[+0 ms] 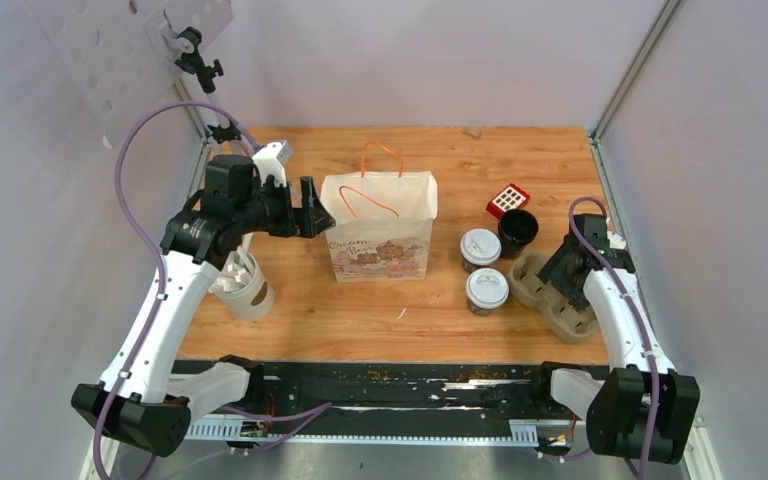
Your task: Pack the takeout coffee
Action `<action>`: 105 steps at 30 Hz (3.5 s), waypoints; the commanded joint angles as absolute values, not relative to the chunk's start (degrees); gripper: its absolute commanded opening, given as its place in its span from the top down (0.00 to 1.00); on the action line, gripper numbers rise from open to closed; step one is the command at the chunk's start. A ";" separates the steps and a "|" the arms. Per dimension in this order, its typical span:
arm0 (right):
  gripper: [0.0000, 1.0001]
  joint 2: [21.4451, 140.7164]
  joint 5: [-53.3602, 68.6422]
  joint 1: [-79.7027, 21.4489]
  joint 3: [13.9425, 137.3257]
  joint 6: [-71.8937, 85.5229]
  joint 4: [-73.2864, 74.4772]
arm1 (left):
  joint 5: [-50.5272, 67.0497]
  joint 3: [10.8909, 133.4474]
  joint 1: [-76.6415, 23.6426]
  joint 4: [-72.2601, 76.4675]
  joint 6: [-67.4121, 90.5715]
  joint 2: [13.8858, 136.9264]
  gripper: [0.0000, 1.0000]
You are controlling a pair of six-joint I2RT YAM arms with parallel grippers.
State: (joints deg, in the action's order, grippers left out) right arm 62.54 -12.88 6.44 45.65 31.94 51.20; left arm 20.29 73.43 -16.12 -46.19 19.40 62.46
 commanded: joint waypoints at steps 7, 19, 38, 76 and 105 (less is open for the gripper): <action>0.39 63.67 -12.40 6.77 45.35 33.12 48.94 | 20.13 72.77 -16.00 -44.24 19.15 61.61 0.00; 0.51 63.70 -12.89 6.79 45.47 32.68 49.45 | 19.71 72.69 -15.99 -44.09 19.07 61.61 0.00; 0.59 60.03 -16.11 6.86 50.38 28.88 54.03 | 19.42 72.33 -16.00 -44.10 19.07 61.44 0.00; 0.58 57.93 -14.77 6.86 51.01 27.57 54.55 | 18.83 72.33 -16.00 -44.57 18.81 61.09 0.00; 0.59 57.78 -2.69 0.55 84.43 25.91 59.12 | 20.57 76.02 -15.97 -42.37 18.02 62.98 0.01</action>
State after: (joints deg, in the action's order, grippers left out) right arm 57.19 -7.60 3.95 77.91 26.26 61.49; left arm 18.17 73.60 -16.12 -46.06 17.65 62.59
